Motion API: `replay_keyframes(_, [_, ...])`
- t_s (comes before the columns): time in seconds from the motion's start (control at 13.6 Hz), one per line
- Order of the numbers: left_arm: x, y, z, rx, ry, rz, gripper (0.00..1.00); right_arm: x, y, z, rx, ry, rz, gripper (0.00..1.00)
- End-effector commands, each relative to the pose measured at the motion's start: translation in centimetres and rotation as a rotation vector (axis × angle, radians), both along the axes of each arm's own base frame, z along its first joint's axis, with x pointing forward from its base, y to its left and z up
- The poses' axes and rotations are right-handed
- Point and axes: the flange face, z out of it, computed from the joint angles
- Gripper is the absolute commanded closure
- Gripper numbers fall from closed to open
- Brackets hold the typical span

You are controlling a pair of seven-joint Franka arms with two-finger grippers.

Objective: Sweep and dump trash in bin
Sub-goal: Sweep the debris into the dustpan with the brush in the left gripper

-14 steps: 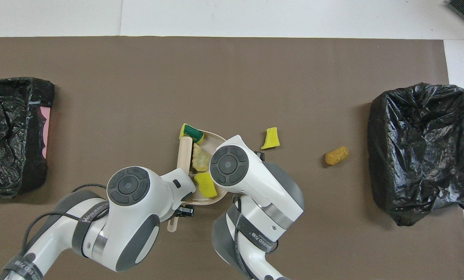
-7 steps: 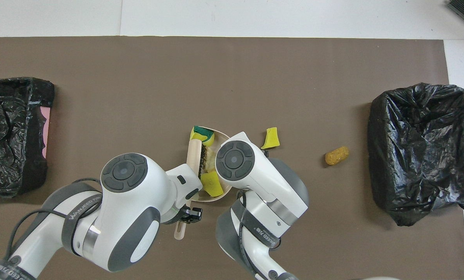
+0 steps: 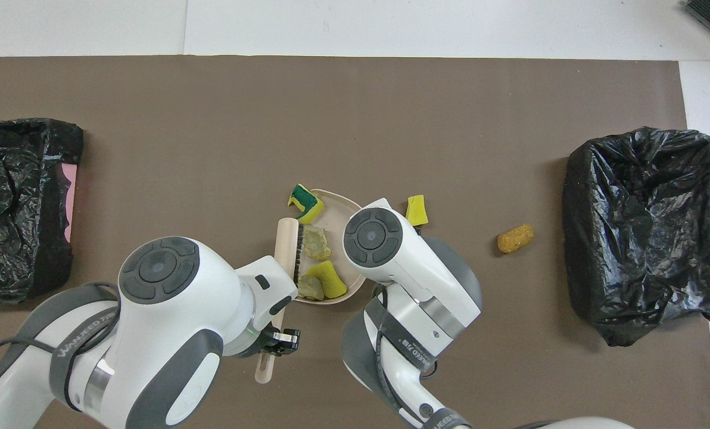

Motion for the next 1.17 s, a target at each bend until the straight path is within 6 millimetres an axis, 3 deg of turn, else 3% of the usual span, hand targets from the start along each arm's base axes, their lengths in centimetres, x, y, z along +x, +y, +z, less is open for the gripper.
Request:
replay_keyframes(0.0, [-0.2, 2.8, -0.5, 0.033, 0.006, 0.089, 1.00, 0.1, -0.4, 0.7, 0.020, -0.009, 0.015, 1.00])
replay_keyframes(0.15, [1.7, 4.7, -2.2, 0.062, -0.067, 0.133, 1.00, 0.8, -0.9, 0.5, 0.048, -0.028, 0.038, 1.00])
replay_keyframes(0.29, [4.3, 4.7, -5.6, 0.052, -0.121, 0.137, 1.00, 1.0, -0.5, 0.5, 0.078, -0.042, 0.043, 1.00])
replay_keyframes(0.37, [6.0, 5.7, -7.1, 0.037, -0.153, 0.075, 1.00, 1.0, -0.5, 0.5, 0.093, -0.036, 0.046, 1.00])
replay_keyframes(0.66, [8.4, 6.0, -11.1, 0.021, -0.207, -0.037, 1.00, 0.7, -0.4, 0.0, 0.105, -0.044, 0.043, 1.00])
replay_keyframes(0.88, [7.9, 4.9, -10.8, 0.004, -0.213, -0.118, 1.00, 0.7, -0.4, 0.0, 0.116, -0.038, 0.027, 1.00])
replay_keyframes(1.1, [5.7, 2.5, -9.9, 0.017, -0.136, -0.193, 1.00, 0.8, -0.7, -0.1, 0.125, -0.024, 0.006, 1.00])
